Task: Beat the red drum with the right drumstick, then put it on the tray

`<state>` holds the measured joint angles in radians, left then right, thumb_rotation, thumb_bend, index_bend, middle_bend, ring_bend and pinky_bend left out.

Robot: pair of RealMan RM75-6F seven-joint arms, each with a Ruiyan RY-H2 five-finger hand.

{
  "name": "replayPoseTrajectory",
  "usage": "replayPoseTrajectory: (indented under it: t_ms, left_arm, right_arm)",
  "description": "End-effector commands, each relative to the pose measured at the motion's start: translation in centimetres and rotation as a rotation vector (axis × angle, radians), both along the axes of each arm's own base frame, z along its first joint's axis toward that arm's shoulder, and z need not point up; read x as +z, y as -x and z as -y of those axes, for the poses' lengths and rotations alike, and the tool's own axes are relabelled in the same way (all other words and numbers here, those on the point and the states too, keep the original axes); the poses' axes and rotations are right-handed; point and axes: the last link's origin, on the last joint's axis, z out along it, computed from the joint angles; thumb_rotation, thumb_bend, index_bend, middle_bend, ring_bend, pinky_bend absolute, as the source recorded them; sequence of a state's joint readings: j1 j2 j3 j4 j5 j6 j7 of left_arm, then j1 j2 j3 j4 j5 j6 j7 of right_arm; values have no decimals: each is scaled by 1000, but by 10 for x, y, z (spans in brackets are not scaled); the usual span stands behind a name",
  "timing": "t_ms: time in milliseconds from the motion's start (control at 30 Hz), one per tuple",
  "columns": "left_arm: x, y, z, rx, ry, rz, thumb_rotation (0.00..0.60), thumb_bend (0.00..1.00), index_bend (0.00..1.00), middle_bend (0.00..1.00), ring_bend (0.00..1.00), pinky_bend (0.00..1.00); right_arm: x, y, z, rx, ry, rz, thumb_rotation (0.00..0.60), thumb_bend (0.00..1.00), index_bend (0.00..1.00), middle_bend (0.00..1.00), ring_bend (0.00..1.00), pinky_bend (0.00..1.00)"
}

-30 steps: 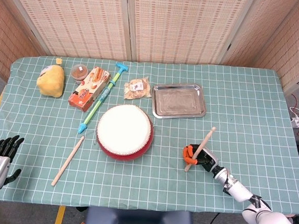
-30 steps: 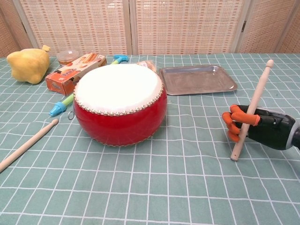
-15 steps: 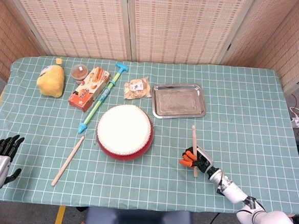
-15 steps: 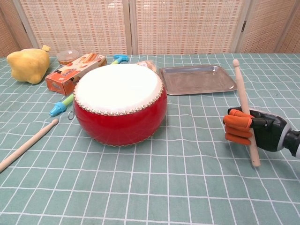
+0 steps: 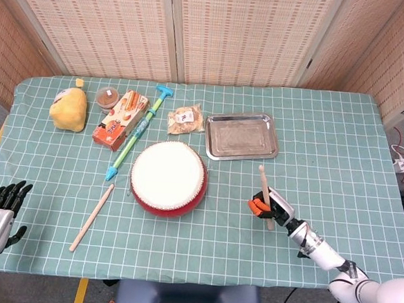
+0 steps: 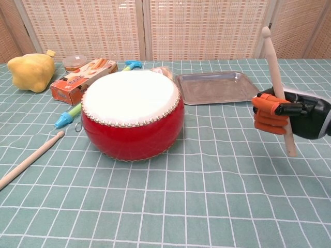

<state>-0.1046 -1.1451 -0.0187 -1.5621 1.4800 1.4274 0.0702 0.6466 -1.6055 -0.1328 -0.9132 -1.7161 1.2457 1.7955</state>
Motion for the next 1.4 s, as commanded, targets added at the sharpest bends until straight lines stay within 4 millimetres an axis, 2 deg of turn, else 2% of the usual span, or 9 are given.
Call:
replayPoseTrajectory:
  t_ms: [33,167,300,567,833,1033,1267,1300,1400]
  left_arm:
    - [0,-1,0,-6,-1,1,600,257,0,0,0,4]
    - [0,-2,-1,-14,-2,6,600,256,0,0,0,3]
    - [0,-3,-1,-17,-1,11,600,257,0,0,0,3]
    - [3,1,2,-10,-15,7,600,256,0,0,0,4]
    - [4,3,3,-15,-17,16,600,255,0,0,0,4]
    - [3,5,2,-12,-13,25,600,256,0,0,0,4]
    - [2,6,2,-12,-12,26,600,254,0,0,0,4]
    - [2,6,2,-13,-13,26,600,254,0,0,0,4]
    - [3,6,3,-12,-15,26,600,255,0,0,0,3]
  right_arm:
    - [38,-39,25,203,203,-337,600,602,1000,970,1000,1000]
    - [54,-71,42,327,390,-607,600,602,1000,970,1000,1000]
    - [54,-103,51,409,525,-799,600,603,1000,970,1000,1000]
    - [26,-149,73,607,693,-1137,600,603,1000,970,1000,1000]
    - [-10,-189,83,692,839,-1293,600,602,1000,970,1000,1000]
    - [-23,-199,89,754,871,-1392,600,603,1000,970,1000,1000]
    - [-34,-185,93,820,873,-1536,600,607,1000,970,1000,1000]
    - [-33,-187,93,807,880,-1529,600,607,1000,970,1000,1000]
    - [-19,-199,93,660,907,-1364,600,608,1000,970,1000,1000]
